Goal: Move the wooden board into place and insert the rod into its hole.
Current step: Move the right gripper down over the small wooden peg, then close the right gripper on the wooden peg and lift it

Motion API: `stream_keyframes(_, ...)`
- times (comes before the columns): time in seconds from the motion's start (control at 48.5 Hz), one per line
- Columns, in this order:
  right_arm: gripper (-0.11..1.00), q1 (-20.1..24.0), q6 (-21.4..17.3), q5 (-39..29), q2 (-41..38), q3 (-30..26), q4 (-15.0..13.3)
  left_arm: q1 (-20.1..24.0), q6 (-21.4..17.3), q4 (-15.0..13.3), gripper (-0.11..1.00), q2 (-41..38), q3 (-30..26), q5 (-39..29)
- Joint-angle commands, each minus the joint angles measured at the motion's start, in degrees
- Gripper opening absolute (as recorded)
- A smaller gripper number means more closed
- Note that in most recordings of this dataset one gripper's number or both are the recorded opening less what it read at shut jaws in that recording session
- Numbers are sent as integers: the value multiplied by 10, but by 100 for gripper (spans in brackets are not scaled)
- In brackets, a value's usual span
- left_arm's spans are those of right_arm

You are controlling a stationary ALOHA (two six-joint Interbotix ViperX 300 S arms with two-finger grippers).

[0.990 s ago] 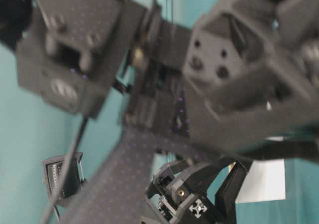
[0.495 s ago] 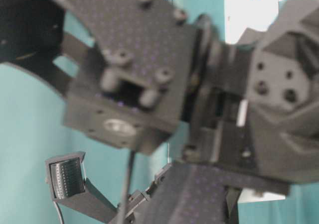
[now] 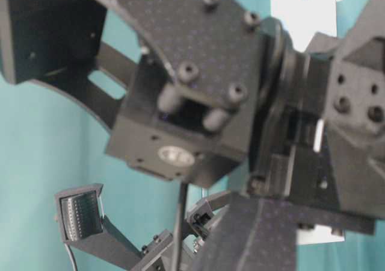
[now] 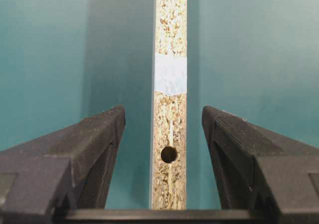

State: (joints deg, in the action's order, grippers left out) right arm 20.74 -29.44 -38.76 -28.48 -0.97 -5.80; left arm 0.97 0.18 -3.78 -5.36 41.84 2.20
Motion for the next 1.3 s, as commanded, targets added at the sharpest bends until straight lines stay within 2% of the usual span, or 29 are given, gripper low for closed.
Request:
stream_keyframes(0.0, 53, 4, -1, 3, 12, -11, -3, -2, 0, 0, 61, 7, -4, 4)
stream_keyframes(0.515, 49, 4, -7, 1, 7, -11, -2, -2, 2, 0, 61, 8, 4, 4)
stream_keyframes(0.804, 27, 5, -8, 1, 6, -11, -2, -2, 2, 0, 61, 8, 4, 4)
stream_keyframes(1.278, 26, 7, -22, 1, 5, -10, -2, -2, 2, 0, 61, 8, 5, 4)
